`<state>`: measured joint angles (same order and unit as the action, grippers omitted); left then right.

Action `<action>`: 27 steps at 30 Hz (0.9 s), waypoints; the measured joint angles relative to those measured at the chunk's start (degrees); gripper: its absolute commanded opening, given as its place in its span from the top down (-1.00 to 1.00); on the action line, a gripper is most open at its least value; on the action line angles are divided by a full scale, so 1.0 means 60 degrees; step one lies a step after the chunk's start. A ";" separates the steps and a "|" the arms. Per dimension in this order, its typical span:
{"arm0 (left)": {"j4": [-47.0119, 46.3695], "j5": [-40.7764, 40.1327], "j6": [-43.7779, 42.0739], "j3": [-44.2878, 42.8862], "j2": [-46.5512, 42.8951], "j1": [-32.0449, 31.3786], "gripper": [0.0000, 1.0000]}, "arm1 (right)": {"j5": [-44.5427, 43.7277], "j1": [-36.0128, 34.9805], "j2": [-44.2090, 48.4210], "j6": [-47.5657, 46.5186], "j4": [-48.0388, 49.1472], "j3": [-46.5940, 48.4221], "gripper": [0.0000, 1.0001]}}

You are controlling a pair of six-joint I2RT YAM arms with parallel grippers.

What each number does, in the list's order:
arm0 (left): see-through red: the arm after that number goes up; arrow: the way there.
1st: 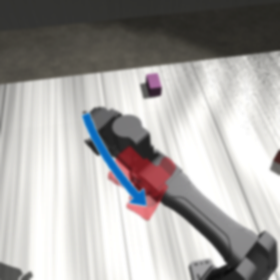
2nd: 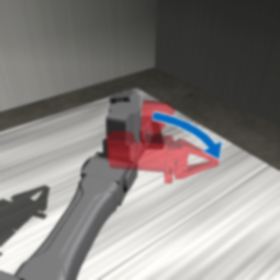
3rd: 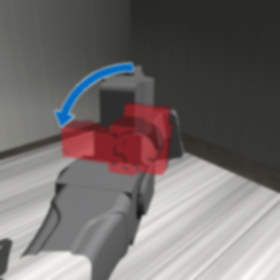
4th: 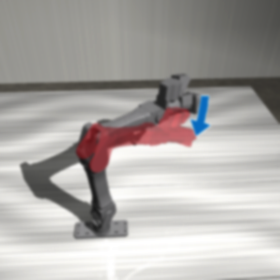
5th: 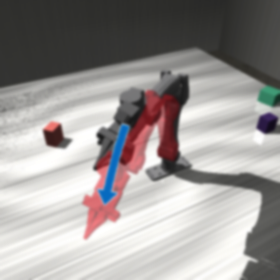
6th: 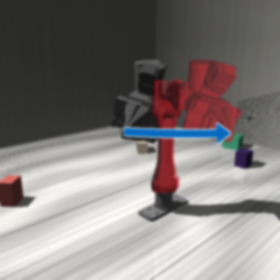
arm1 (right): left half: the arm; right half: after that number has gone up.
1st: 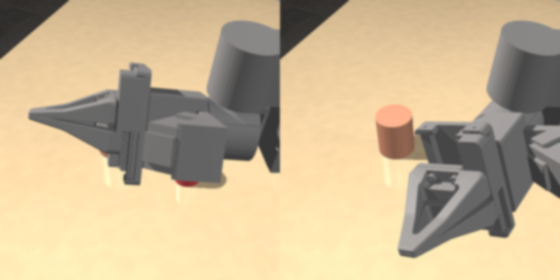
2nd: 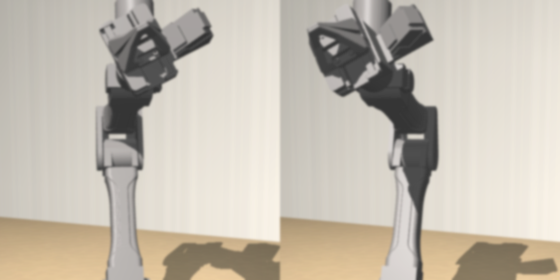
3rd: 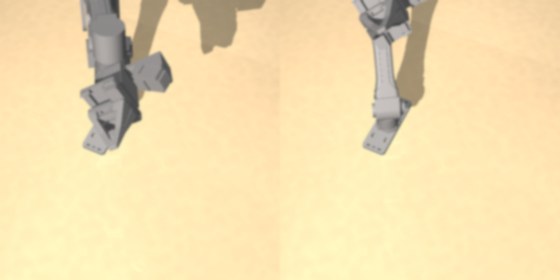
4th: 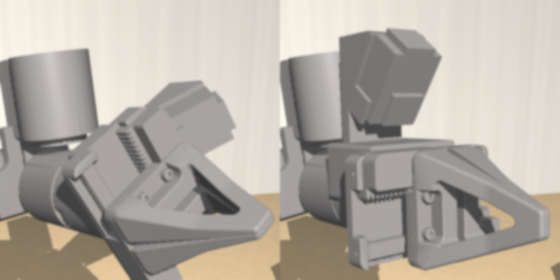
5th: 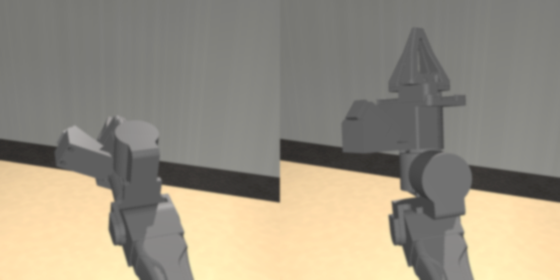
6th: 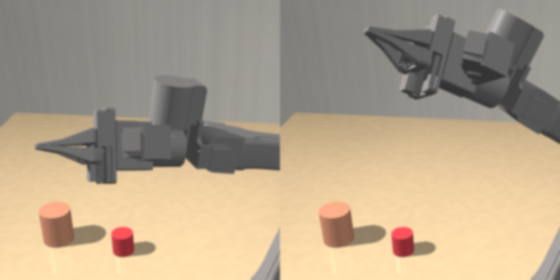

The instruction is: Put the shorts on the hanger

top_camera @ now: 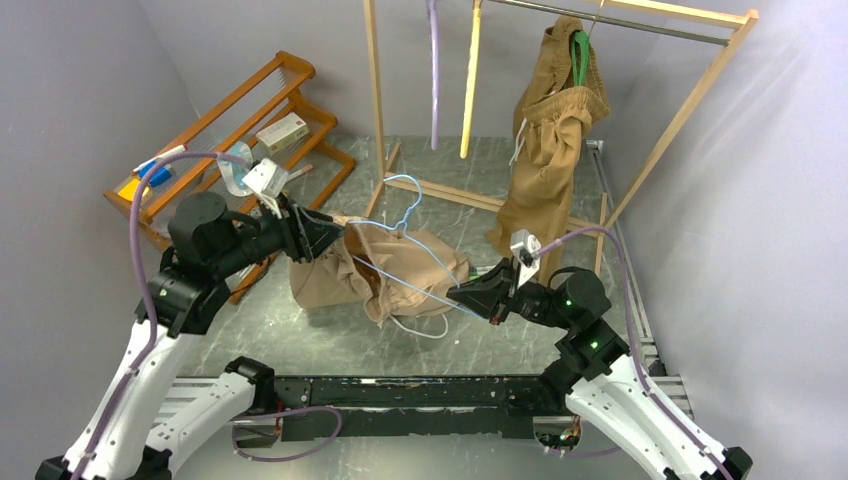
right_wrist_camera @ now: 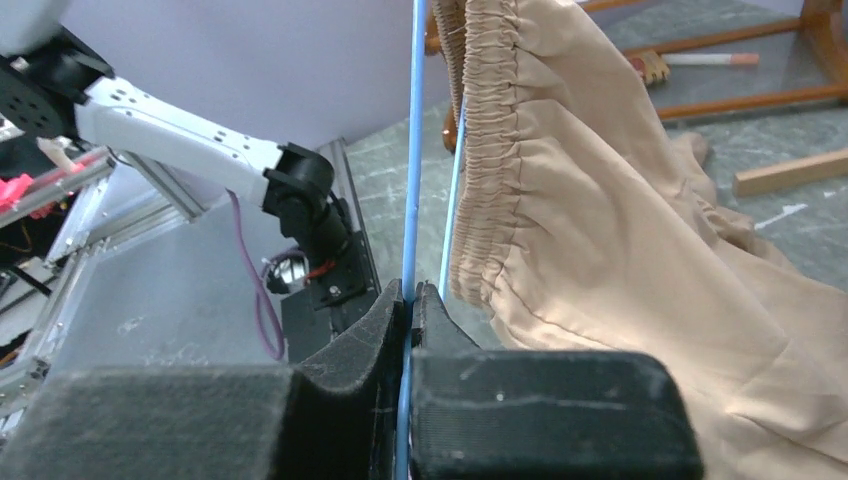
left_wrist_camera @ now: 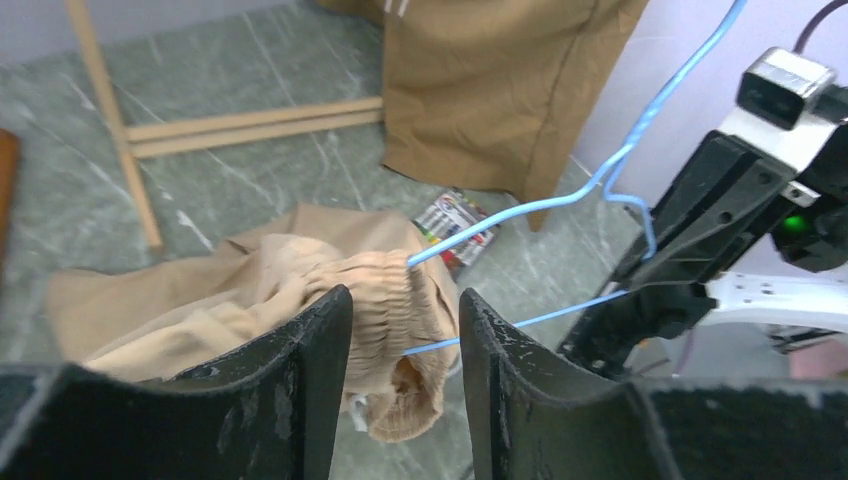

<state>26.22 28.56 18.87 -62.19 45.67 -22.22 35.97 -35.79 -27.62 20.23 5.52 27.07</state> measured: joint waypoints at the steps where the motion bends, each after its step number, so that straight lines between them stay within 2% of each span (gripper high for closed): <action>1: 0.0029 -0.0164 -0.0229 0.0000 -0.0153 0.0004 0.08 | 0.0025 0.0000 0.0095 0.0106 0.0208 -0.0091 1.00; 9: 0.0284 -0.0477 -0.3665 0.0302 -0.1413 0.0000 0.08 | 0.0178 0.0000 0.0331 0.0364 0.0973 -0.0382 1.00; 18: 0.1242 0.0040 -0.8725 0.0692 -0.2503 0.0004 0.00 | 0.0616 0.0000 0.0248 0.0291 0.1075 -0.0423 1.00; 22: 0.1734 0.0299 -1.0240 0.0652 -0.2448 0.0000 0.03 | 0.0871 0.0000 0.0248 0.0219 0.1078 -0.0423 1.00; 27: 0.2758 0.0463 -1.1464 0.0149 -0.1472 0.0000 0.06 | 0.1162 0.0000 0.0244 0.0168 0.1198 -0.0423 1.00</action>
<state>42.76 31.33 -49.91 -61.30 36.84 -22.22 42.94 -35.79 -26.15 21.23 12.71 24.53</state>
